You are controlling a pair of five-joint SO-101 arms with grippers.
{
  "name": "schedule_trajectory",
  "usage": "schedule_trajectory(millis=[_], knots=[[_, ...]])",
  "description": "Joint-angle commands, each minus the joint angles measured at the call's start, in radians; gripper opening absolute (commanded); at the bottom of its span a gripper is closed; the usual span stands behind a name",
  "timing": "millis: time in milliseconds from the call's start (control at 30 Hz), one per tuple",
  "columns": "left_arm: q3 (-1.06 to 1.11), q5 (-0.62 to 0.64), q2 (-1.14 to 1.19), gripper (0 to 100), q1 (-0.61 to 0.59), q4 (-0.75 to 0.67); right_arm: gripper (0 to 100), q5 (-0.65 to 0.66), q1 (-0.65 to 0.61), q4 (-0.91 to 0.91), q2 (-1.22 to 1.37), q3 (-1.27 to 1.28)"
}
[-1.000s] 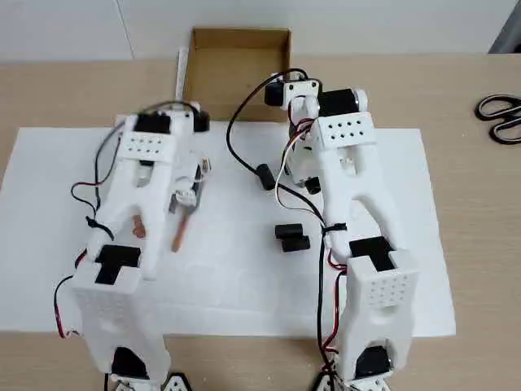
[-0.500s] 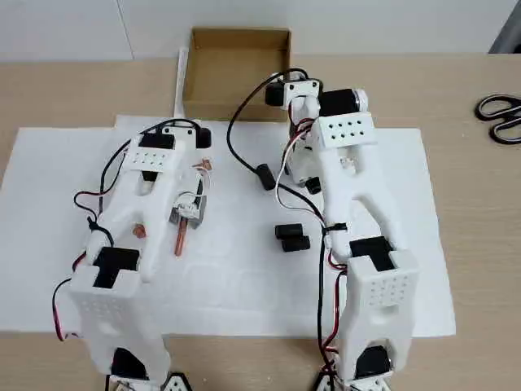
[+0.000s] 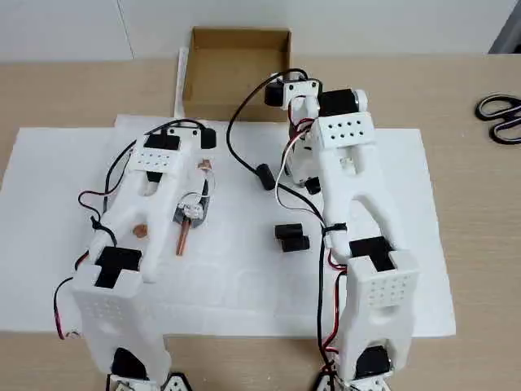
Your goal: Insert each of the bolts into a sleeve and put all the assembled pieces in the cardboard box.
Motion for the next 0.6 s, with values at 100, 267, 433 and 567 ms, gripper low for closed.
schedule_trajectory(millis=[100, 267, 433, 567], knots=[[-0.004, 0.005, -0.017, 2, 0.0, -0.055, 0.4, 0.0, -0.001, 0.013, -0.065, 0.026], [-0.021, 0.003, -0.023, 1, 0.051, -0.046, 0.4, 0.003, 0.002, 0.015, -0.074, 0.026], [-0.077, 0.003, -0.141, 1, 0.057, 0.038, 0.4, 0.008, 0.002, 0.016, -0.076, 0.02], [-0.091, -0.052, -0.299, 2, 0.058, 0.112, 0.4, 0.008, 0.002, 0.018, -0.153, 0.02]])
